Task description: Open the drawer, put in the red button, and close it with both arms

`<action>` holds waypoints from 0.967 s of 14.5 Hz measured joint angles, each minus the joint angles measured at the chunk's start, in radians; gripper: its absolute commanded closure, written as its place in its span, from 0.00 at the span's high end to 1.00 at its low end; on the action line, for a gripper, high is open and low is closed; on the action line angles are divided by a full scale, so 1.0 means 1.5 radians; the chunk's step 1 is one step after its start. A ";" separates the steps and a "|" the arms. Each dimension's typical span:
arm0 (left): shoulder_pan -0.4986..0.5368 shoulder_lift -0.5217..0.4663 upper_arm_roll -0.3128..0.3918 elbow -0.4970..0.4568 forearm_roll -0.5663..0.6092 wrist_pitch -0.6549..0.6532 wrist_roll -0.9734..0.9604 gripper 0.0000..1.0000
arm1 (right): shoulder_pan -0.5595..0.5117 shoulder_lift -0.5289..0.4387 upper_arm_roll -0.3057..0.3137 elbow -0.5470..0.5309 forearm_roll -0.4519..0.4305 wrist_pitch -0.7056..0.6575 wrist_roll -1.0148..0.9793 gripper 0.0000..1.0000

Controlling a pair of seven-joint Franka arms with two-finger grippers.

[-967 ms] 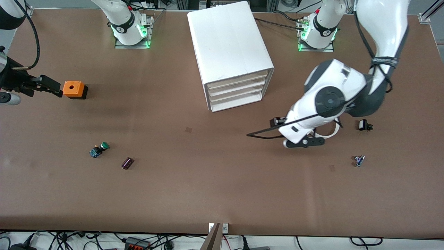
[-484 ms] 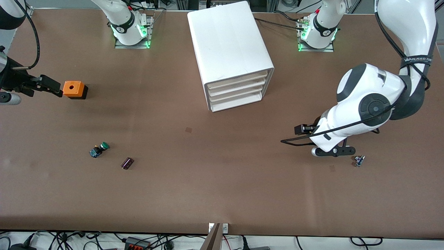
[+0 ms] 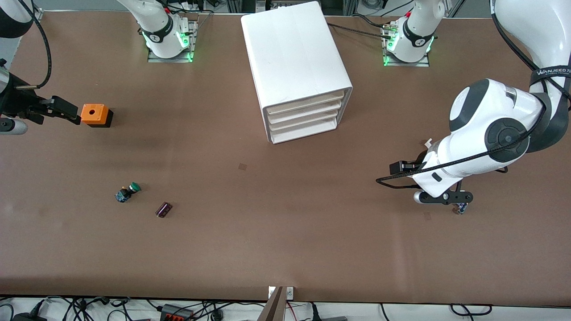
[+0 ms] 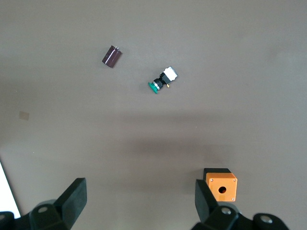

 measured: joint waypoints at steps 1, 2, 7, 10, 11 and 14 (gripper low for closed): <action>0.000 0.000 0.000 0.000 0.000 0.000 0.000 1.00 | 0.000 0.000 0.000 0.000 0.000 0.000 0.000 1.00; 0.000 0.000 0.000 0.000 0.000 -0.001 0.000 1.00 | 0.000 0.000 0.000 0.000 0.000 0.000 0.000 1.00; 0.000 0.000 0.000 0.000 0.000 -0.001 0.001 1.00 | 0.000 0.000 0.000 0.000 0.000 0.000 0.000 1.00; 0.001 0.000 0.001 0.000 0.000 -0.001 0.001 1.00 | 0.000 0.000 0.000 0.000 0.000 0.000 0.000 1.00; 0.002 0.000 0.001 0.000 0.000 -0.001 0.001 1.00 | 0.000 0.000 0.001 0.000 0.000 0.000 0.000 1.00; 0.024 0.000 0.002 0.002 0.000 -0.001 0.015 1.00 | 0.000 0.000 0.001 0.000 0.000 0.000 0.000 1.00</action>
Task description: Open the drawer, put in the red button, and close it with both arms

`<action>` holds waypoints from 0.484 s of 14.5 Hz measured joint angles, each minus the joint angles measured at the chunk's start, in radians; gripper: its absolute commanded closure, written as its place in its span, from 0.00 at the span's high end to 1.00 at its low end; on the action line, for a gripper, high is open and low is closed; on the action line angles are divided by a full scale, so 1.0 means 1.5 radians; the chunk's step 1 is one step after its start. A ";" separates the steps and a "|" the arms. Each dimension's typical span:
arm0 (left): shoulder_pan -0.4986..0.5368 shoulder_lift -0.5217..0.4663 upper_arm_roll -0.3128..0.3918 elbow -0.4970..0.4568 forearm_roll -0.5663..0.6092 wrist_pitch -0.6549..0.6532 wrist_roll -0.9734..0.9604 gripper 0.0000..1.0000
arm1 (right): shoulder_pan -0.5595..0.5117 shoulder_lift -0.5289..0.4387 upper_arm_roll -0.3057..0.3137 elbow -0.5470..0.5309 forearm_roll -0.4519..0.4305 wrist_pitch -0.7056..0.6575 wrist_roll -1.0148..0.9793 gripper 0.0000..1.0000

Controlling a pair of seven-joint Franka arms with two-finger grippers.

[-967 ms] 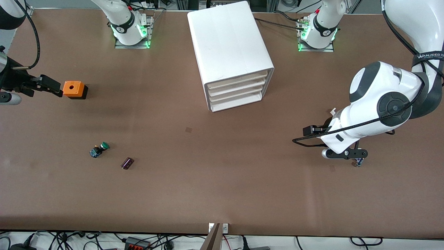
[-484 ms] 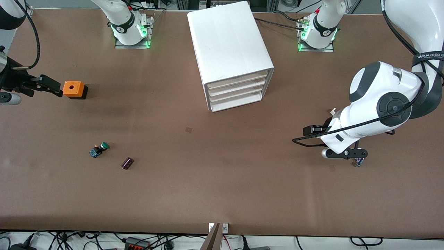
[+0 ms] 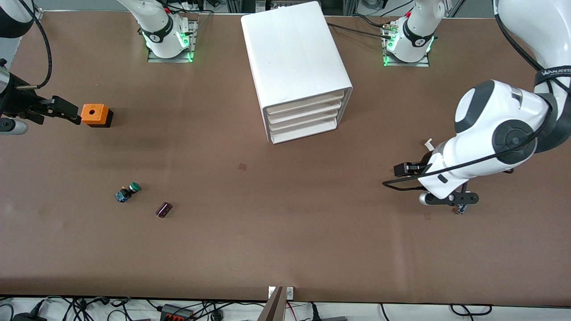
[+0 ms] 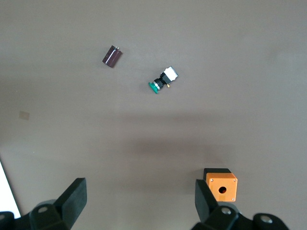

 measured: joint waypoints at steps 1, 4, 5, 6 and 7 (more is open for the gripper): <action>0.010 -0.001 0.000 0.002 0.000 0.000 0.022 1.00 | 0.000 0.000 0.000 0.000 0.000 0.000 0.000 1.00; 0.042 -0.019 0.000 0.006 0.000 -0.011 0.096 1.00 | 0.000 0.000 0.000 0.000 0.000 0.000 0.000 1.00; 0.048 -0.035 0.001 0.007 0.000 -0.029 0.116 1.00 | 0.000 0.000 0.000 0.000 0.000 0.000 0.000 1.00; 0.050 -0.055 0.007 0.009 -0.003 -0.048 0.133 1.00 | 0.000 0.000 0.000 0.000 0.000 0.000 0.000 1.00; 0.046 -0.079 0.024 0.008 -0.015 -0.064 0.152 1.00 | 0.000 0.000 0.000 0.000 0.000 0.000 0.000 1.00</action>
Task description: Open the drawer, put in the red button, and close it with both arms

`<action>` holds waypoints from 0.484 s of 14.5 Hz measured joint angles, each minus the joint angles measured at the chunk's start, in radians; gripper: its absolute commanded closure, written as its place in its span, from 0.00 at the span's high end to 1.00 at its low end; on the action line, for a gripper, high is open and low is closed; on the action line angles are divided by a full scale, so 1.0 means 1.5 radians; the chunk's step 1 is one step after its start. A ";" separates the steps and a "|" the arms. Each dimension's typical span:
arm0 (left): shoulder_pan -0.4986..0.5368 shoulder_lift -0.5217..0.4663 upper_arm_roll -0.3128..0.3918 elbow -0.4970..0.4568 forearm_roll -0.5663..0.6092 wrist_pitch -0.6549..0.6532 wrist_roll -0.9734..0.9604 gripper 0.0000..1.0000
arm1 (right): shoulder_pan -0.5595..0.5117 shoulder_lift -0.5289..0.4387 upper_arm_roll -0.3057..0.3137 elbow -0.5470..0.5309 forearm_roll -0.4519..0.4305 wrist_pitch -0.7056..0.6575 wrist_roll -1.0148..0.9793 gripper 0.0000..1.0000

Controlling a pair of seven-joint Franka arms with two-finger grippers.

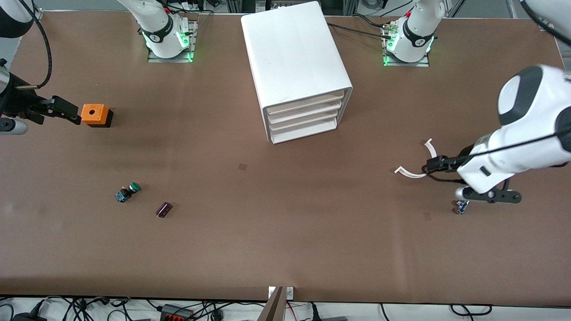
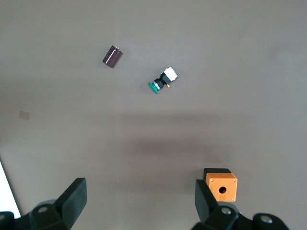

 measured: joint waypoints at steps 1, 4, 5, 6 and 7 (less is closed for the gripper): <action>-0.012 -0.029 0.028 -0.006 -0.024 -0.014 0.023 1.00 | 0.000 0.000 0.000 0.000 0.000 0.000 0.000 1.00; -0.071 -0.105 0.140 -0.057 -0.084 -0.023 0.086 1.00 | 0.000 0.000 0.001 0.000 0.000 0.000 0.000 1.00; -0.093 -0.123 0.177 -0.074 -0.100 -0.022 0.102 1.00 | 0.000 0.000 0.001 0.000 0.000 0.000 0.000 1.00; -0.115 -0.138 0.214 -0.091 -0.119 -0.022 0.118 1.00 | 0.000 0.000 0.001 0.000 0.000 0.000 0.000 1.00; -0.134 -0.151 0.249 -0.107 -0.137 -0.021 0.138 1.00 | 0.000 0.000 0.001 0.000 0.000 0.000 0.000 1.00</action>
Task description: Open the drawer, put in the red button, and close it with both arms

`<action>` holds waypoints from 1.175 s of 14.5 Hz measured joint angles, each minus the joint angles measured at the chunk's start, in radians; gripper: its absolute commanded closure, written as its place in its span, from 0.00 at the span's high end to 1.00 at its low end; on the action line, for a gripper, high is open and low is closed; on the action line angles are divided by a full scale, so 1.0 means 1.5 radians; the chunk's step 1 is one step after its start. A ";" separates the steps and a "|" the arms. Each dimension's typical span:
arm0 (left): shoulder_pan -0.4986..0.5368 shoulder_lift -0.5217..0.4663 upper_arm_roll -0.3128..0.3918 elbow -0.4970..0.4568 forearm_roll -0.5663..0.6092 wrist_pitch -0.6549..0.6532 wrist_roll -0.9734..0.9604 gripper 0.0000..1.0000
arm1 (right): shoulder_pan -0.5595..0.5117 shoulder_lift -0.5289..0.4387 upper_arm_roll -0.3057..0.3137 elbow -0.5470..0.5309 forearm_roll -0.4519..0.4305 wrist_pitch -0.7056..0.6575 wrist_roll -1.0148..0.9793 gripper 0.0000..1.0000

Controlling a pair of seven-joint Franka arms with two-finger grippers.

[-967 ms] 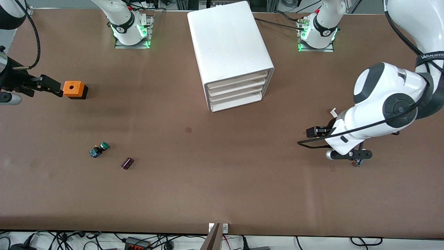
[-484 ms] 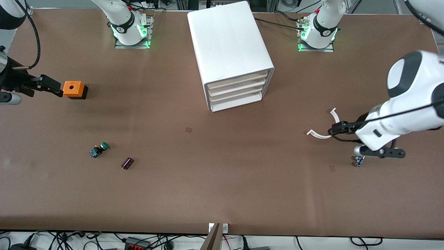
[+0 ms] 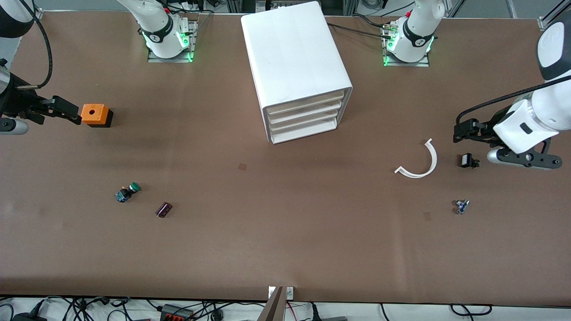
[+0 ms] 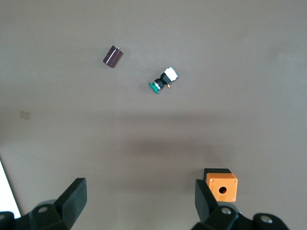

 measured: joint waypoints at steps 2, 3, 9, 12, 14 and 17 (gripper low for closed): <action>-0.020 -0.028 0.045 -0.037 -0.021 0.013 0.049 1.00 | 0.000 0.000 0.000 0.000 0.000 0.000 0.000 1.00; -0.022 -0.044 0.055 -0.058 -0.024 0.025 0.070 1.00 | 0.000 0.000 0.000 0.000 0.000 0.000 0.000 1.00; -0.043 -0.125 0.088 -0.117 -0.025 0.056 0.118 1.00 | 0.000 0.000 0.000 0.000 0.000 0.000 0.000 1.00; -0.052 -0.132 0.090 -0.126 -0.013 0.071 0.119 1.00 | 0.000 0.000 0.001 0.000 0.000 0.000 0.000 1.00; -0.052 -0.132 0.091 -0.131 -0.009 0.072 0.119 1.00 | 0.000 0.000 0.001 0.000 0.000 0.000 0.000 1.00; -0.051 -0.129 0.093 -0.133 -0.008 0.073 0.119 1.00 | 0.001 0.000 0.003 0.000 0.000 0.000 0.000 1.00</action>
